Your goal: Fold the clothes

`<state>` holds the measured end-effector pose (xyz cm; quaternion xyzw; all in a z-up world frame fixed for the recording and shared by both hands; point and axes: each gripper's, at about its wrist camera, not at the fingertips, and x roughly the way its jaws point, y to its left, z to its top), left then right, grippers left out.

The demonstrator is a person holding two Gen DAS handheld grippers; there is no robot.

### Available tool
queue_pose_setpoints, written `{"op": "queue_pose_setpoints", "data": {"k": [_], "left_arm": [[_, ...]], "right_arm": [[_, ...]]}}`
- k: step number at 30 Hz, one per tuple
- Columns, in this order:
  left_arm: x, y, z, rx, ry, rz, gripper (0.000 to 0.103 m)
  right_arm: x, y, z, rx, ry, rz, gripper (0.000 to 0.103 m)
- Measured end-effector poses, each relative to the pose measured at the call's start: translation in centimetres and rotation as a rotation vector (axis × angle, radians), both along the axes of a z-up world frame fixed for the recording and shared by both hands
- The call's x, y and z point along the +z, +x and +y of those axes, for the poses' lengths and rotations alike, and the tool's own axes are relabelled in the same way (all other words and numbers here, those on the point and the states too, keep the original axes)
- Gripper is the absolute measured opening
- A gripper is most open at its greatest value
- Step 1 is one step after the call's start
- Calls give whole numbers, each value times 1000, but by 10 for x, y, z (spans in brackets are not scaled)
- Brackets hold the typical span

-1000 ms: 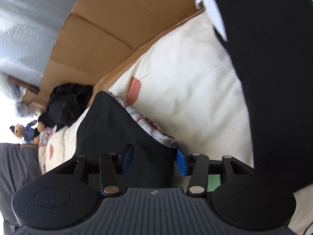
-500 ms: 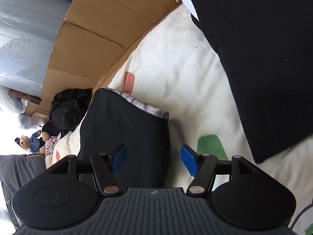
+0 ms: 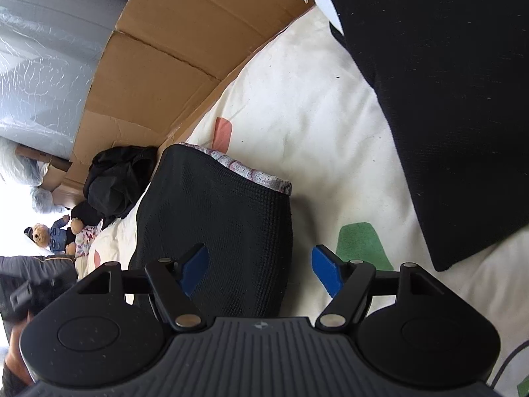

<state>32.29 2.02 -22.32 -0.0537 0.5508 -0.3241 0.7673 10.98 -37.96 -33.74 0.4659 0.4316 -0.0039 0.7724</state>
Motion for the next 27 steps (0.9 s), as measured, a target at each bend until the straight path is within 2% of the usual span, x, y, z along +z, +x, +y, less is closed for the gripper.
{"op": "queue_pose_setpoints", "data": {"k": [5,8,11,22,27], "left_arm": [[-6,23,-21,-37,31,-9,83],[-9,35,-34,-68,89,-33,83],[-12,45,-43,-107,83,-20,83],[-40,72,-67,-213,76,60,84],[-67,78,-77,-269,66,138,85]], "right_arm": [[-3,11,1,15,-10,7,75],[-3,13,0,21,-14,8,75],[-5,11,-3,15,-11,10,75],[-14,0,-5,31,-24,19,75],[-16,1,-5,31,-26,13,75]]}}
